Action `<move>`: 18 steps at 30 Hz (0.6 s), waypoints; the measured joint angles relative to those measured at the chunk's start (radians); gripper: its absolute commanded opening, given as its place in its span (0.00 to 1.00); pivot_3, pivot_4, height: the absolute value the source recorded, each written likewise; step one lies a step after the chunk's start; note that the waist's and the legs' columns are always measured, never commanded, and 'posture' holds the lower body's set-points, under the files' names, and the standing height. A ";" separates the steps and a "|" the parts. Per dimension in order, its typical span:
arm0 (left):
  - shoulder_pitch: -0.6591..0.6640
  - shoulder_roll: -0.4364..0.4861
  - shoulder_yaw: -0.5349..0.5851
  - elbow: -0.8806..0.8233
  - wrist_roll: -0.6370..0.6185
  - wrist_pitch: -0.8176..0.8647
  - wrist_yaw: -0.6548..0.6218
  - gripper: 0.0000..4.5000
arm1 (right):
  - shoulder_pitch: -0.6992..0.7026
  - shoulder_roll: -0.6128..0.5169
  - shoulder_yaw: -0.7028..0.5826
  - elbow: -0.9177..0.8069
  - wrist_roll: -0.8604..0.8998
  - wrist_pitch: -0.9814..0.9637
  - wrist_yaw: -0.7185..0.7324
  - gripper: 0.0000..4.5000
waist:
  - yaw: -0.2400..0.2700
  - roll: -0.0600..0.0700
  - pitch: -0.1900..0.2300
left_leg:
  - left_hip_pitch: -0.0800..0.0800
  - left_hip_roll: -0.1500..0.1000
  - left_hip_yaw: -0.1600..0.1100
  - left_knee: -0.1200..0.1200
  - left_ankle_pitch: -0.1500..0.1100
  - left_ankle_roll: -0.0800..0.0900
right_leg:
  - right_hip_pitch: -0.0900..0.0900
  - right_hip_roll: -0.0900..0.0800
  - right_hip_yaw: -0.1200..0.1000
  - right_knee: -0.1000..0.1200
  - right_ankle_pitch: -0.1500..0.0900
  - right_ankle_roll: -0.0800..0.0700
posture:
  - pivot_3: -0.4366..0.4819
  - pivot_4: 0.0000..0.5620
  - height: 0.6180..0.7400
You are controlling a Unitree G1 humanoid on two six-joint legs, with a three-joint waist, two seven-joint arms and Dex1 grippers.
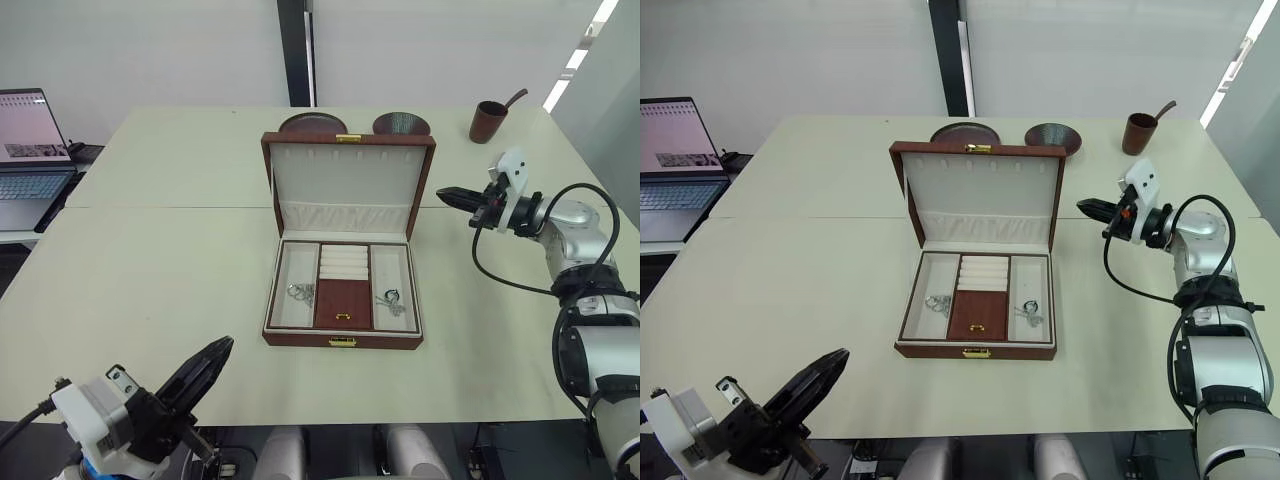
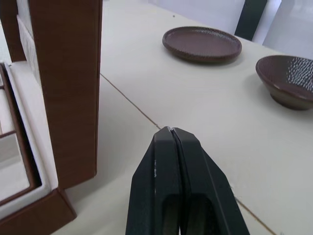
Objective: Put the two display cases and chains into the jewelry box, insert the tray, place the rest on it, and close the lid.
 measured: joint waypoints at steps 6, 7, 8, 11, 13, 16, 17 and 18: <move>0.002 -0.004 -0.025 0.038 0.003 -0.082 -0.021 0.00 | -0.085 0.033 -0.016 0.123 -0.004 -0.059 -0.016 0.01 | -0.006 0.000 0.000 | 0.000 0.000 0.000 0.000 0.000 0.000 | 0.000 0.000 0.000 0.000 0.000 0.000 | 0.48 0.27 1.00; 0.000 -0.004 -0.030 0.040 0.002 -0.090 -0.019 0.00 | -0.099 0.035 -0.017 0.141 -0.005 -0.068 -0.020 0.01 | -0.007 0.000 0.000 | 0.000 0.000 0.000 0.000 0.000 0.000 | 0.000 0.000 0.000 0.000 0.000 0.000 | 0.48 0.27 1.00; 0.000 -0.004 -0.037 0.041 0.002 -0.097 -0.019 0.00 | -0.106 0.036 -0.018 0.148 -0.005 -0.073 -0.023 0.01 | -0.007 0.000 0.000 | 0.000 0.000 0.000 0.000 0.000 0.000 | 0.000 0.000 0.000 0.000 0.000 0.000 | 0.48 0.27 1.00; -0.002 -0.010 -0.050 0.047 0.003 -0.124 -0.019 0.00 | -0.134 0.049 -0.024 0.181 -0.010 -0.089 -0.025 0.01 | -0.011 0.000 0.000 | 0.000 0.000 0.000 0.000 0.000 0.000 | 0.000 0.000 0.000 0.000 0.000 0.000 | 0.48 0.27 1.00; -0.022 -0.020 -0.057 0.060 0.003 -0.151 -0.014 0.00 | -0.154 0.063 -0.033 0.202 -0.011 -0.096 -0.028 0.01 | -0.013 0.001 0.000 | 0.000 0.000 0.000 0.000 0.000 0.000 | -0.001 0.000 0.001 0.001 0.000 0.000 | 0.48 0.27 1.00; -0.027 -0.016 -0.059 0.067 0.005 -0.165 0.001 0.00 | -0.186 0.081 -0.038 0.220 -0.014 -0.107 -0.033 0.01 | -0.015 0.001 0.000 | 0.000 0.000 0.000 0.000 0.000 0.000 | -0.001 0.000 0.000 0.001 0.000 0.000 | 0.48 0.27 1.00; -0.023 -0.014 -0.060 0.067 0.005 -0.165 0.002 0.00 | -0.195 0.083 -0.039 0.225 -0.014 -0.110 -0.033 0.01 | -0.015 0.001 0.000 | 0.000 0.000 0.000 0.000 0.000 0.000 | -0.001 0.000 0.000 0.001 0.000 0.000 | 0.48 0.27 1.00; -0.017 -0.013 -0.062 0.067 0.005 -0.166 0.003 0.00 | -0.201 0.087 -0.041 0.228 -0.014 -0.113 -0.033 0.01 | -0.015 0.001 0.000 | 0.000 0.000 0.000 0.000 0.000 0.000 | -0.001 0.000 0.000 0.001 0.000 0.000 | 0.48 0.27 1.00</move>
